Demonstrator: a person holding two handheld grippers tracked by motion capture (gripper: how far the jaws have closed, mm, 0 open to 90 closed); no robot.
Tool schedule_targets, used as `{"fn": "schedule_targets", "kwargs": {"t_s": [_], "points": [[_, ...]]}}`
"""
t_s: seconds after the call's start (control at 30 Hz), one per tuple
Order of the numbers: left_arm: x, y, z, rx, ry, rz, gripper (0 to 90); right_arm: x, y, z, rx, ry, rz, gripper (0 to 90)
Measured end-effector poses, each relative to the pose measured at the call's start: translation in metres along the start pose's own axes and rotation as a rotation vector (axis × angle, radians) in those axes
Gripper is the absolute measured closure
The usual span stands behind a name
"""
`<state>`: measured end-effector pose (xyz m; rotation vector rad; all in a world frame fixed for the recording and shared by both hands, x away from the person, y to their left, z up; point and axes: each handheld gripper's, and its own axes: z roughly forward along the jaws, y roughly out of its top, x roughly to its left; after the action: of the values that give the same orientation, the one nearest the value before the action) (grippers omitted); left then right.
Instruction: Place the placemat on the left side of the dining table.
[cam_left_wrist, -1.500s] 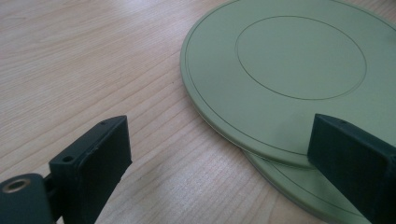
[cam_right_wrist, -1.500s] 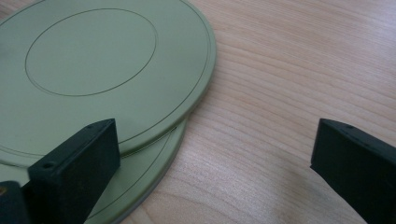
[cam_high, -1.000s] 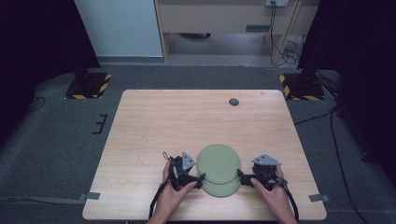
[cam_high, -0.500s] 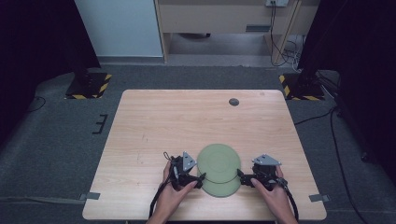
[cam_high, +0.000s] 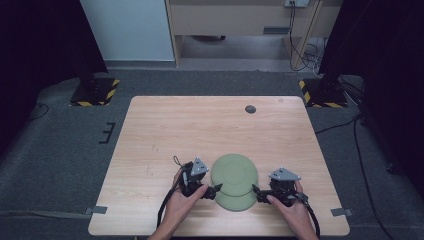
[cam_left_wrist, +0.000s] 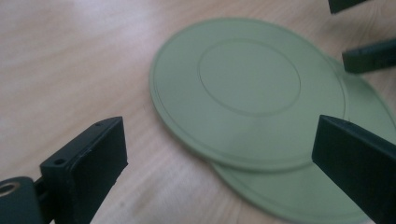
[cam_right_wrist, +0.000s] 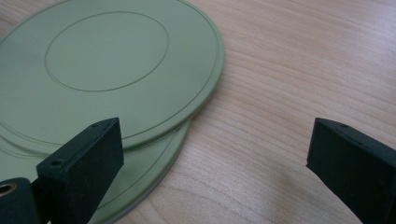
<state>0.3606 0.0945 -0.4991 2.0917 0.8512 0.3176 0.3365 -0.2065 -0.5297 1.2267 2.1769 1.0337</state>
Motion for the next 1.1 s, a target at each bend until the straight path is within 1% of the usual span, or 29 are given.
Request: {"fn": "schedule_targets", "kwargs": {"t_s": [0.03, 0.07, 0.1, 0.13, 0.17, 0.2, 0.23, 0.27, 0.3, 0.33, 0.37, 0.43, 0.47, 0.53, 0.63, 0.67, 0.7, 0.73, 0.77, 0.8, 0.83, 0.87, 0.9, 0.93, 0.97, 1.03, 1.07, 1.1], "points": [[0.000, 0.000, 0.000, 0.000, 0.000, 0.000, 2.5, 0.000, 0.000, 0.000, 0.000, 0.000, 0.000, 4.2], [0.001, 0.007, 0.000, -0.003, 0.000, 0.002, 2.6, -0.001, 0.000, -0.001, -0.002, 0.008, -0.008, 4.9], [0.002, 0.010, 0.000, -0.001, 0.002, 0.005, 2.6, -0.002, 0.000, -0.001, -0.002, 0.008, -0.004, 5.3], [0.006, 0.018, -0.001, -0.007, -0.005, -0.007, 2.7, -0.002, 0.000, -0.001, 0.000, 0.011, 0.002, 5.8], [0.006, 0.018, -0.001, -0.007, -0.005, -0.007, 2.8, -0.002, 0.000, -0.001, 0.000, 0.011, 0.002, 5.8], [0.011, 0.020, -0.001, -0.016, -0.016, -0.029, 3.2, -0.002, 0.000, -0.001, -0.001, 0.018, -0.003, 6.9], [0.019, 0.021, 0.002, -0.015, -0.024, -0.064, 3.8, -0.002, 0.000, -0.001, 0.000, 0.019, -0.007, 7.7], [0.023, 0.022, 0.004, -0.014, -0.021, -0.076, 4.5, -0.002, 0.000, -0.001, 0.003, 0.024, -0.011, 8.6], [0.023, 0.022, 0.004, -0.014, -0.021, -0.076, 5.3, -0.001, 0.000, -0.001, 0.004, 0.024, -0.013, 8.7], [0.029, 0.022, 0.009, 0.017, -0.013, -0.072, 5.9, -0.001, 0.000, -0.001, 0.004, 0.024, -0.021, 8.8], [0.031, 0.024, 0.011, 0.031, -0.013, -0.070, 5.8, -0.001, 0.000, 0.000, 0.005, 0.025, -0.021, 9.0], [0.033, 0.027, 0.012, 0.035, -0.010, -0.074, 6.5, -0.001, 0.001, 0.000, 0.003, 0.025, -0.023, 9.4], [0.033, 0.027, 0.012, 0.035, -0.010, -0.074, 6.5, -0.001, 0.001, 0.000, 0.003, 0.025, -0.023, 9.4], [0.034, 0.033, 0.015, 0.043, -0.013, -0.067, 6.5, -0.001, 0.001, -0.001, -0.003, 0.021, -0.019, 9.6], [0.034, 0.035, 0.017, 0.048, -0.026, -0.069, 6.5, -0.002, 0.001, 0.000, -0.006, 0.018, -0.016, 9.9], [0.032, 0.034, 0.020, 0.050, -0.044, -0.072, 7.3, -0.003, 0.002, 0.000, -0.008, 0.011, -0.008, 9.9], [0.032, 0.034, 0.020, 0.050, -0.044, -0.072, 7.7, -0.003, 0.003, 0.000, -0.011, 0.010, -0.008, 9.9], [0.031, 0.031, 0.023, 0.083, -0.045, -0.066, 8.0, -0.004, 0.003, 0.001, -0.014, 0.009, -0.006, 9.8], [0.031, 0.031, 0.024, 0.088, -0.046, -0.069, 7.9, -0.004, 0.004, 0.001, -0.013, 0.008, -0.003, 9.8], [0.031, 0.029, 0.023, 0.082, -0.051, -0.080, 7.9, -0.004, 0.004, 0.001, -0.014, 0.006, -0.007, 9.8], [0.031, 0.028, 0.024, 0.086, -0.058, -0.087, 8.0, -0.004, 0.005, 0.001, -0.015, 0.006, -0.012, 9.9], [0.031, 0.027, 0.025, 0.097, -0.073, -0.087, 7.6, -0.004, 0.005, 0.001, -0.020, 0.008, -0.013, 10.0], [0.031, 0.027, 0.025, 0.097, -0.073, -0.087, 6.8, -0.004, 0.005, 0.001, -0.020, 0.008, -0.013, 10.0], [0.030, 0.026, 0.027, 0.112, -0.084, -0.079, 6.8, -0.003, 0.005, 0.000, -0.023, 0.008, -0.011, 10.4], [0.028, 0.025, 0.029, 0.124, -0.081, -0.065, 7.0, -0.003, 0.006, -0.001, -0.028, 0.012, -0.010, 11.1], [0.027, 0.025, 0.030, 0.128, -0.086, -0.061, 7.2, -0.003, 0.006, 0.000, -0.027, 0.015, -0.009, 11.5], [0.025, 0.024, 0.032, 0.140, -0.095, -0.055, 7.2, -0.003, 0.006, 0.000, -0.027, 0.017, -0.011, 11.7], [0.023, 0.024, 0.033, 0.145, -0.090, -0.048, 7.2, -0.003, 0.005, 0.000, -0.026, 0.022, -0.016, 11.7]]}}
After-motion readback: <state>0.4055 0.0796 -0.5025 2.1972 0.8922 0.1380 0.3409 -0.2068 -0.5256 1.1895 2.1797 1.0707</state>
